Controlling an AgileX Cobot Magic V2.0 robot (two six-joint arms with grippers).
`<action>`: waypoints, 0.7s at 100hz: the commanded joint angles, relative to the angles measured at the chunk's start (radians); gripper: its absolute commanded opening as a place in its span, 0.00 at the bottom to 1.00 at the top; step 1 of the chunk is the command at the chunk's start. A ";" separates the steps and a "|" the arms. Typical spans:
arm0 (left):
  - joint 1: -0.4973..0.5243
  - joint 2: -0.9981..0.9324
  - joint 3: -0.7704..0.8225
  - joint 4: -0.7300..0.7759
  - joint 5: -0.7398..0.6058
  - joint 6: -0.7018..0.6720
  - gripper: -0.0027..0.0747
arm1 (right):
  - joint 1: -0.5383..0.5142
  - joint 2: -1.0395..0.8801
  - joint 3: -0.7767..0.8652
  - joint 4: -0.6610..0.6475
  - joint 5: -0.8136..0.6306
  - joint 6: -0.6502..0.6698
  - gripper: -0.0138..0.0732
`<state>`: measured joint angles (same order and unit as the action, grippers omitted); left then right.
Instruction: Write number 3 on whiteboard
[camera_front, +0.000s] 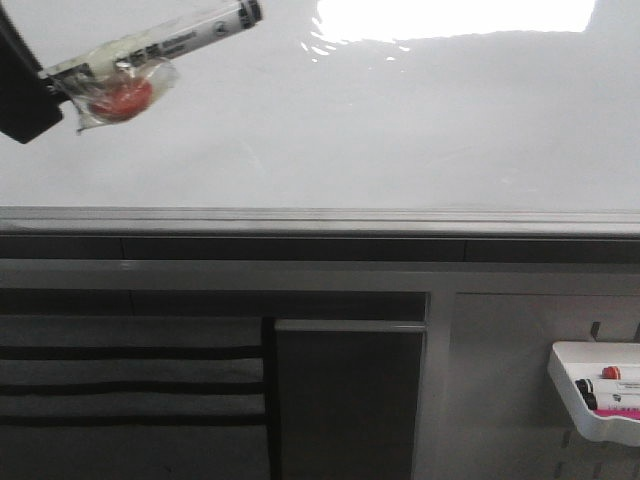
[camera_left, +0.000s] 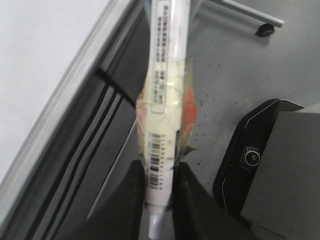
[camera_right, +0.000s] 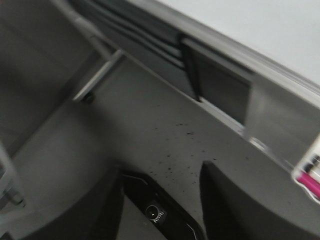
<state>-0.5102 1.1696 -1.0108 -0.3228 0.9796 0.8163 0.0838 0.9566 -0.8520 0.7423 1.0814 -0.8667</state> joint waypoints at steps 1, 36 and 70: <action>-0.056 -0.011 -0.037 -0.065 -0.036 0.105 0.01 | -0.005 0.062 -0.075 0.151 0.082 -0.230 0.52; -0.208 -0.009 -0.037 -0.075 -0.124 0.130 0.01 | 0.089 0.117 -0.138 0.178 0.055 -0.437 0.52; -0.214 -0.009 -0.037 -0.093 -0.130 0.130 0.01 | 0.359 0.123 -0.138 0.172 -0.199 -0.614 0.52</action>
<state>-0.7165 1.1779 -1.0108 -0.3773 0.8972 0.9431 0.3802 1.0835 -0.9565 0.8610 0.9661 -1.4336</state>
